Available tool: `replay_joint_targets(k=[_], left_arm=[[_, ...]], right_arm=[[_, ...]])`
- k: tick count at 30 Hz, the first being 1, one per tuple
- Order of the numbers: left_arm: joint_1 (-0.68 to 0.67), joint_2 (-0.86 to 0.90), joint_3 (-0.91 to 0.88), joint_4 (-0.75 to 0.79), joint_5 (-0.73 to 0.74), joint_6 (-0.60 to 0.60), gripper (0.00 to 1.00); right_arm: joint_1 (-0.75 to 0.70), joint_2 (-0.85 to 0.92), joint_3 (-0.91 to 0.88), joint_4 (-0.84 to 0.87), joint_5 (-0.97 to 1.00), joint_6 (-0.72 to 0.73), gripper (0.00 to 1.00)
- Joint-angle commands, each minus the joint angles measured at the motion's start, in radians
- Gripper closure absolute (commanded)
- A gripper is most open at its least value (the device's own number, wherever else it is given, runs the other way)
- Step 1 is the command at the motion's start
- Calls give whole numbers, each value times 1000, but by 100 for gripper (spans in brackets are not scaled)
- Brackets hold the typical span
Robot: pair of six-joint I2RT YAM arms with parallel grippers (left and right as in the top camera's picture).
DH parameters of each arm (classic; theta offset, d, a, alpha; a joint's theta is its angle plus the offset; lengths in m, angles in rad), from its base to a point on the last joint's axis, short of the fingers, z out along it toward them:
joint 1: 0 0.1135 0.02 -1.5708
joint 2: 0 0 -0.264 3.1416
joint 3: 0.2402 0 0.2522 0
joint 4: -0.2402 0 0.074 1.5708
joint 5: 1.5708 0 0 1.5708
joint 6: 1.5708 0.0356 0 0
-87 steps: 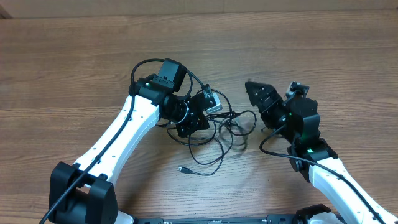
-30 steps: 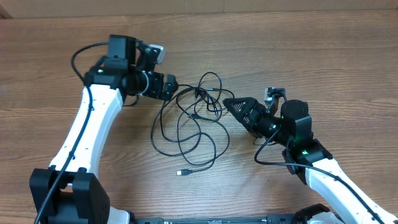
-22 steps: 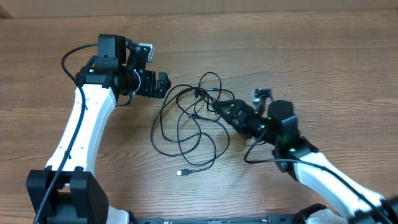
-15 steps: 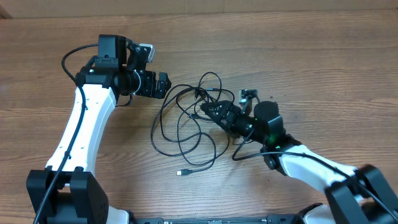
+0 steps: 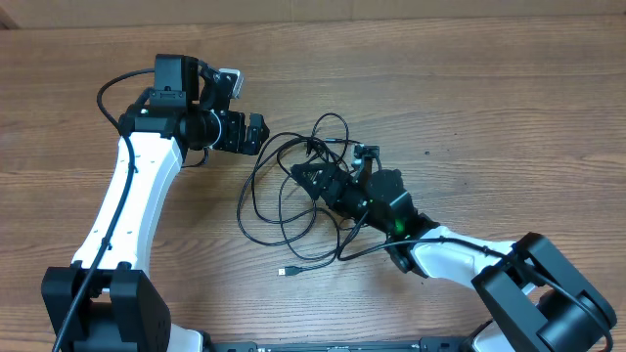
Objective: Untangle cables
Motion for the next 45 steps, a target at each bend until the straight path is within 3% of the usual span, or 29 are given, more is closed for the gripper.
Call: replay_joint_targets(k=[1,5,19,22,24,38,45], left_arm=[[-1,-2,23,0,-6,-6,0],[-1,-2,23,0,-6,-6,0],[-1,-2,23,0,-6,-6,0],[-1,-2,23,0,-6,-6,1],[-1,-2,23,0,-6,-6,0],[-1,-2,23,0,-6,-6,1],[-1,-2,23,0,-6,-6,0]], right_arm=[[43,23,26,14,137,4,11],[45,48,26,34,141,4,16],[54,167,144,63,97,0,18],[54,167,144,47,97,0,38],[54,167,144,18,100,0,45],[77,195,144,-16,119,0,53],[101,195,146,-10,145,0,81]])
